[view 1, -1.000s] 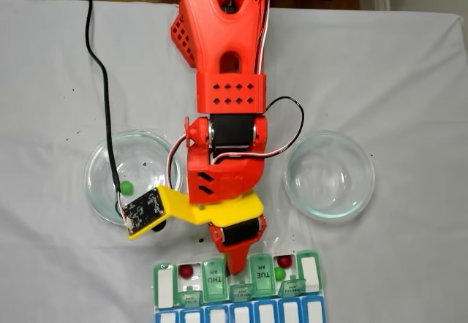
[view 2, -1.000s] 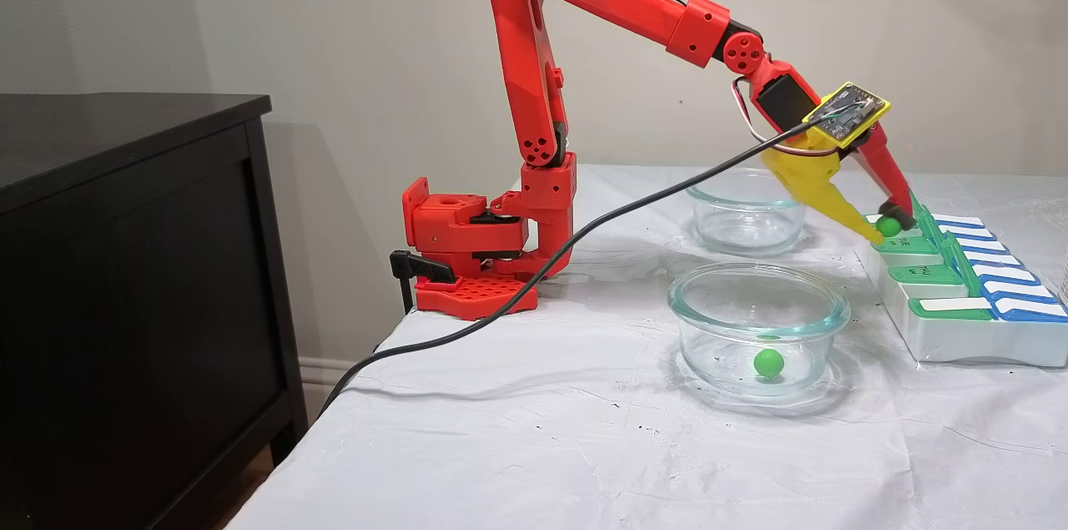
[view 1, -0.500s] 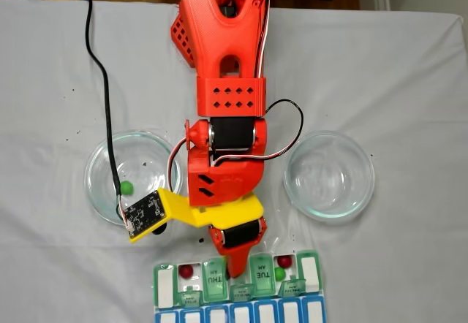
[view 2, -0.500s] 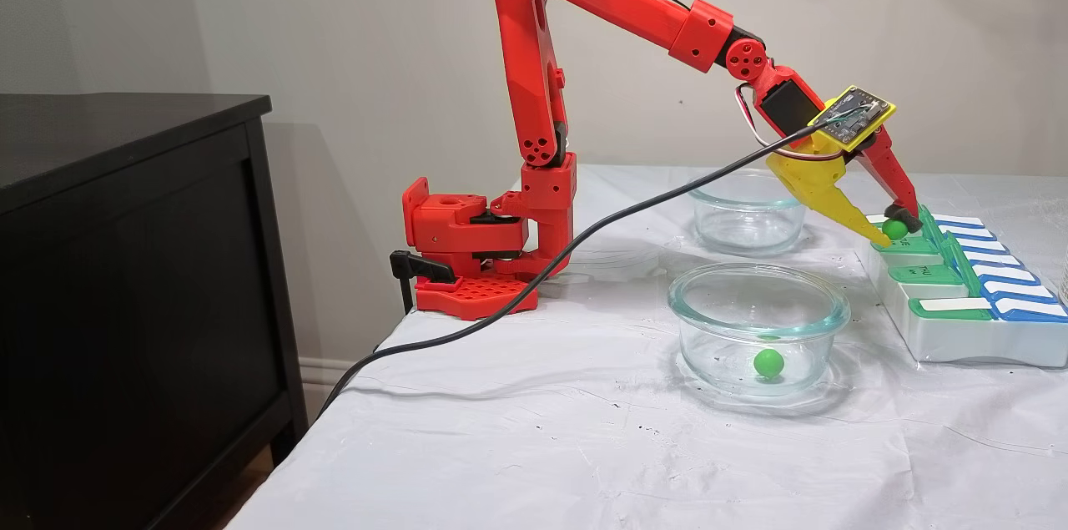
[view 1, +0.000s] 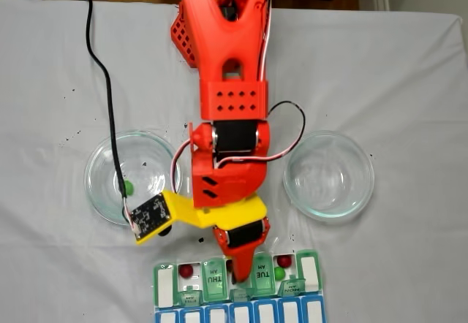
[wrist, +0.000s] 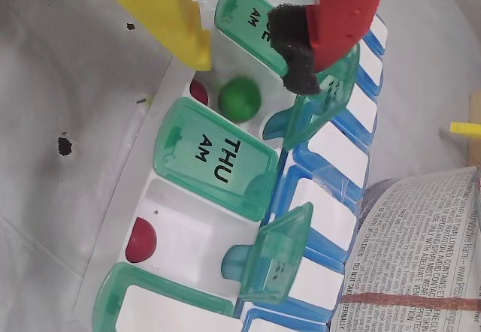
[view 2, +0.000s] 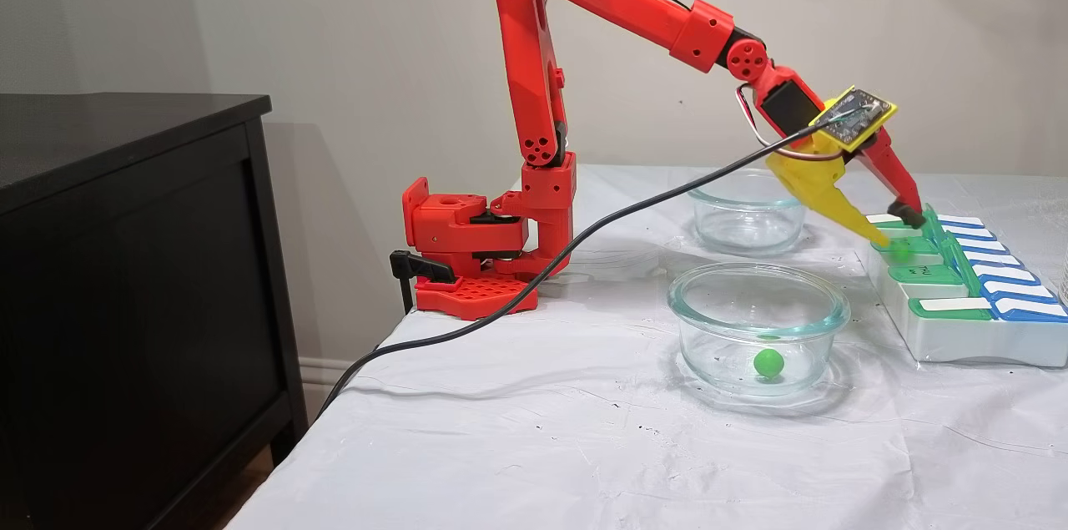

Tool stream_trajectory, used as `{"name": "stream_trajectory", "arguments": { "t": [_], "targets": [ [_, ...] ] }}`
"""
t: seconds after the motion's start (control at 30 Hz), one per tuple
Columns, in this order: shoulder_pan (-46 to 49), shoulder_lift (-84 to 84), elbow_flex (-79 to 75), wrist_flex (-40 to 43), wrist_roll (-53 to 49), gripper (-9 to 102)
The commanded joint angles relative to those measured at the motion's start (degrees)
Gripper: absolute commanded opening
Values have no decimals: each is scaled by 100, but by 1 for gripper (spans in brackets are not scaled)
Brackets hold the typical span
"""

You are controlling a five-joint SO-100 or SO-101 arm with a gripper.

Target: Sort medicines into box.

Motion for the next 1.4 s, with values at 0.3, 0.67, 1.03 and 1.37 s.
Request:
{"name": "stream_trajectory", "arguments": {
  "t": [0.3, 0.67, 1.03, 1.37],
  "targets": [
    [0, 519, -299, 167, 35, 15],
    [431, 1635, -984, 3076, -896, 0],
    [2232, 1951, -1503, 4236, -2698, 0],
    [3182, 2839, 246, 3507, -4254, 8]
  ]
}}
